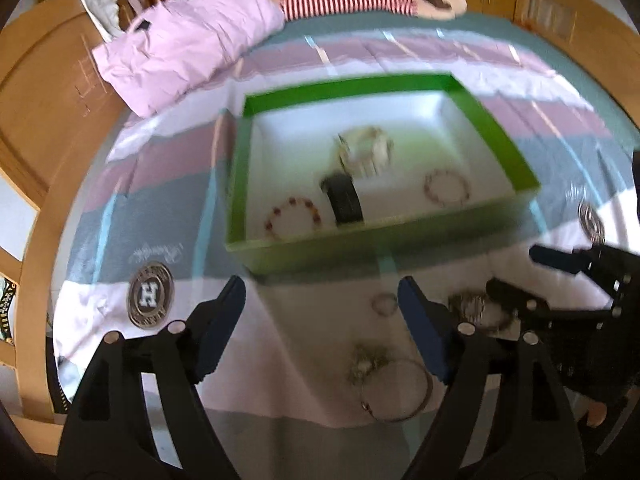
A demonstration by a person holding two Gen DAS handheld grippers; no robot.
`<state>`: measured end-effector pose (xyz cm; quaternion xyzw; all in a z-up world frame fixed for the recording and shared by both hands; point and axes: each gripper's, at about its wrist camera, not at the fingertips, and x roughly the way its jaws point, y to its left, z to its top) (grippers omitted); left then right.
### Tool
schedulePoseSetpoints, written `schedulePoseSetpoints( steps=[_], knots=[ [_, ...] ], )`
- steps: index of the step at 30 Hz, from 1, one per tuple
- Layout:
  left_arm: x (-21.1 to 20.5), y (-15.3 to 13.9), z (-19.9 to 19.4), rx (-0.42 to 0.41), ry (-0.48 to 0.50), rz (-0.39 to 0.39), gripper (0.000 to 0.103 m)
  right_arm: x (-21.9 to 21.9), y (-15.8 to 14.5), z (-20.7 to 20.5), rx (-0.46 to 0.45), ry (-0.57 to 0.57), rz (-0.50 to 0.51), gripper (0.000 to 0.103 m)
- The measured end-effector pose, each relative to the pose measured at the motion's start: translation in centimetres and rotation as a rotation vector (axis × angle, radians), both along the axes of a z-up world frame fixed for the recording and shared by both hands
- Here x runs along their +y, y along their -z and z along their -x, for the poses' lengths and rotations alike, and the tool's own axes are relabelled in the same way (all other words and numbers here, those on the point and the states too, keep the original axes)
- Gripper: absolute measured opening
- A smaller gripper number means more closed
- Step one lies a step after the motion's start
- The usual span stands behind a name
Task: Organize jewelry
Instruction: 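Withdraw both tools from the box toward the remaining jewelry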
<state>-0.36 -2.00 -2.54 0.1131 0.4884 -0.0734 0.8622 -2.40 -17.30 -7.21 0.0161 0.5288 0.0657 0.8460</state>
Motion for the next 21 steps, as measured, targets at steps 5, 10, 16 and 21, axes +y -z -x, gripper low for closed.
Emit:
schedulePoseSetpoints(
  steps=[5, 10, 16, 21],
  knots=[
    [-0.5, 2.3, -0.2, 0.068, -0.013, -0.028, 0.080, -0.1, 1.0, 0.1, 0.037, -0.013, 0.032, 0.061],
    [-0.5, 2.6, -0.2, 0.072, -0.023, -0.042, 0.083, 0.0, 2.0, 0.3, 0.060, -0.030, 0.075, 0.061],
    [-0.3, 2.8, -0.6, 0.083, -0.036, -0.045, 0.087, 0.5, 3.5, 0.6, 0.111, -0.053, 0.102, 0.061],
    [0.0, 3.2, -0.7, 0.100, -0.048, -0.057, 0.088, 1.2, 3.3, 0.9, 0.089, -0.085, 0.095, 0.026]
  ],
)
